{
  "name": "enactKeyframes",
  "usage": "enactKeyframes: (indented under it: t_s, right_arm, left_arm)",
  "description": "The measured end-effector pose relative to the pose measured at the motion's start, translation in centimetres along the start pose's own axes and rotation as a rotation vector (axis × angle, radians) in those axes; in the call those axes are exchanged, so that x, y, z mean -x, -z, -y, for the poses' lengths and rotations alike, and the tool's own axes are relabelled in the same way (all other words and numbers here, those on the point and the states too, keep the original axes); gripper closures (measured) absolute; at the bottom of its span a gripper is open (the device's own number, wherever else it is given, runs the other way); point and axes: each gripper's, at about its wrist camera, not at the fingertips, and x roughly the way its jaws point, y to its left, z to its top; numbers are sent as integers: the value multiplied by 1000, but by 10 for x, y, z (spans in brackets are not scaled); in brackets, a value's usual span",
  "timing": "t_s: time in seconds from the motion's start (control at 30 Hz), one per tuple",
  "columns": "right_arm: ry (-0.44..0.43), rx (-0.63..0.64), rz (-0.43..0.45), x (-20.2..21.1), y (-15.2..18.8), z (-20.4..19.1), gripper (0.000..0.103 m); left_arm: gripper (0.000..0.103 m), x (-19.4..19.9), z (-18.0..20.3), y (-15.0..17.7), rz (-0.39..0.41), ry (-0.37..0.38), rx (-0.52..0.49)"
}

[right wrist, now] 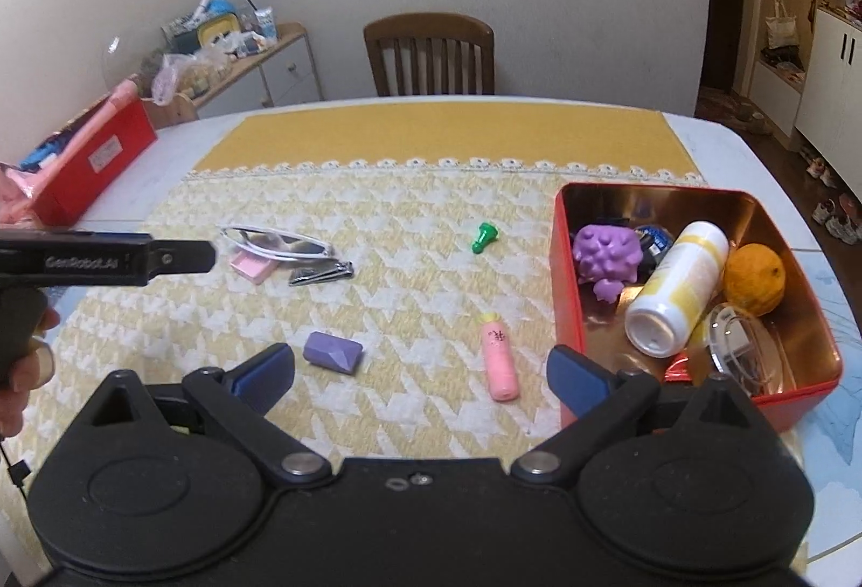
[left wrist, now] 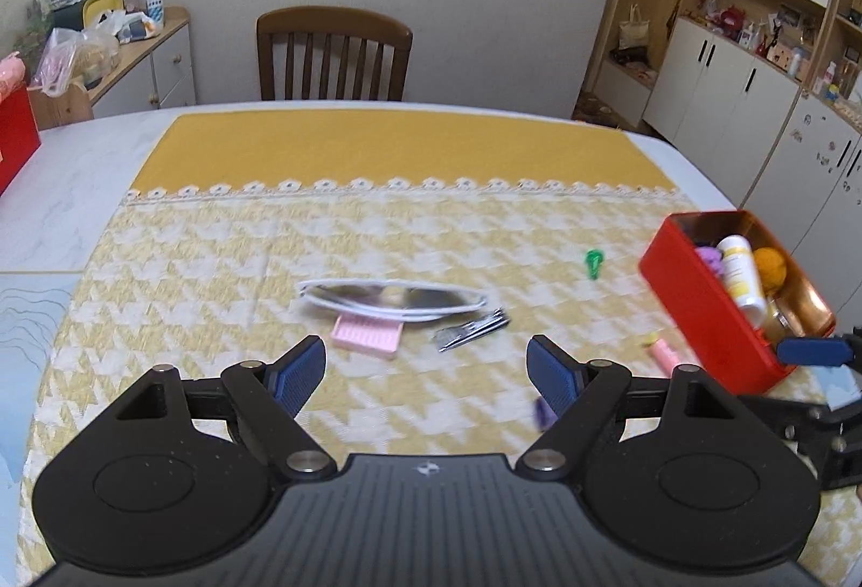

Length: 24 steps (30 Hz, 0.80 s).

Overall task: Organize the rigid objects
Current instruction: 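Move both tools back toward the sunglasses and pink tube, then lower left tool toward the white sunglasses while right tool grasps the pink tube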

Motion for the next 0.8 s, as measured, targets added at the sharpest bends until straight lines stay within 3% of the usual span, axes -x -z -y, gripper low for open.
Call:
enactKeyframes:
  t_s: [0.27, 0.57, 0.7, 0.8]
  right_arm:
    - [40, -5, -54, -36, -4, -9, 17]
    - [138, 1, -92, -71, -6, -15, 36]
    - [176, 6, -103, -81, -6, -13, 41]
    - [190, 24, -104, -85, -9, -12, 40]
  left_arm:
    - [21, -25, -22, 12, -38, -17, -9]
    - [21, -57, -45, -10, -21, -17, 19]
    - [21, -69, -48, -17, -27, -1, 6]
    - [21, -79, -47, -23, -51, 58, -38]
